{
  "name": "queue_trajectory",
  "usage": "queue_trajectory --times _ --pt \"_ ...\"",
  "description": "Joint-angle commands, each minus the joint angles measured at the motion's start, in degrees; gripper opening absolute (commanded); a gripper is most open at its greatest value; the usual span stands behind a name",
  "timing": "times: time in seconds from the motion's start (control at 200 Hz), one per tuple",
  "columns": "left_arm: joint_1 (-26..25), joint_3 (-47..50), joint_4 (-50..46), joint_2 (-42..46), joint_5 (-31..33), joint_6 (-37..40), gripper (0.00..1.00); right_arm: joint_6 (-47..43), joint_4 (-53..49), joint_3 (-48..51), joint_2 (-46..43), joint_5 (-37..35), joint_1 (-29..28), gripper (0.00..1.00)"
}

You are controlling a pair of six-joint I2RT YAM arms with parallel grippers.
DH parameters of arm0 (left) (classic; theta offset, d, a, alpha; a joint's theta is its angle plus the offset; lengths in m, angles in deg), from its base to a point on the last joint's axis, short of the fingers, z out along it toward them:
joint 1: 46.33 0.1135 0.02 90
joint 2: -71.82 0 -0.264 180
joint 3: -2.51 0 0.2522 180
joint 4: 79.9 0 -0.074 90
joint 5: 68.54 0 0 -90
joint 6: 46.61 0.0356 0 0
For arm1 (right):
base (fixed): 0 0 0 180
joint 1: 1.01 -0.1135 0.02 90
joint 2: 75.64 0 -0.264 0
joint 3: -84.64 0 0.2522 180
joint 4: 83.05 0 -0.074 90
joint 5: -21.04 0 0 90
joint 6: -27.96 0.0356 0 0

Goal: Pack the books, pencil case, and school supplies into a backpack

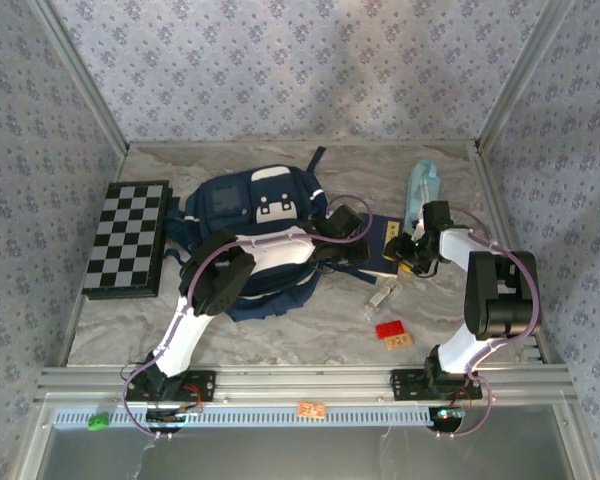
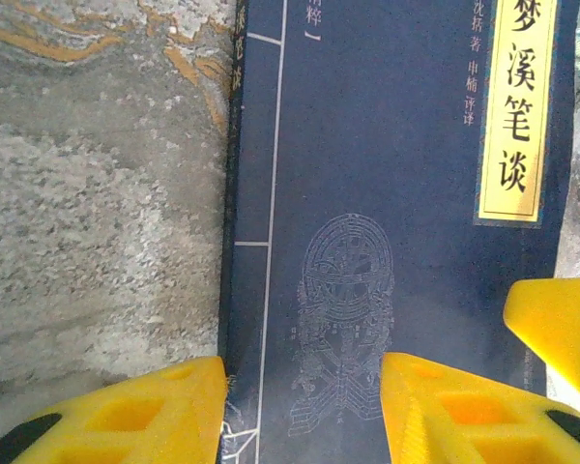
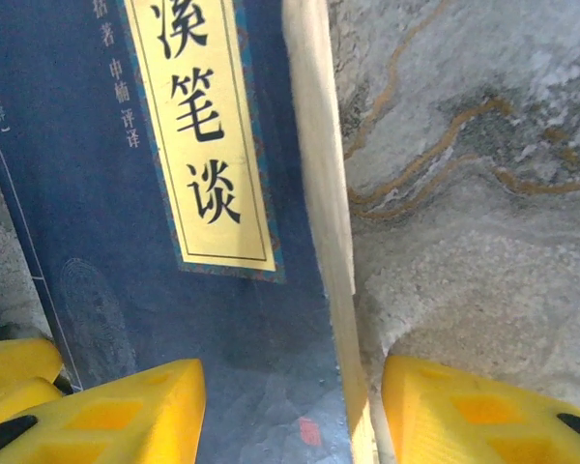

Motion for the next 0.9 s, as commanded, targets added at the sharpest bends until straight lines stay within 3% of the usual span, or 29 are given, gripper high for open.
queue_trajectory --times 0.0,0.56,0.899 --pt "0.2 -2.1 -0.5 -2.2 -2.5 -0.3 0.45 0.9 0.7 -0.5 1.8 1.0 -1.2 0.54" --pt "0.9 0.6 -2.3 -1.1 0.4 -0.2 0.43 -2.6 -1.3 -2.8 -5.8 7.4 -0.1 0.56" --pt "1.1 1.3 -2.3 -0.5 0.9 0.1 0.42 -3.5 1.0 -0.8 -6.9 14.8 2.4 0.47"
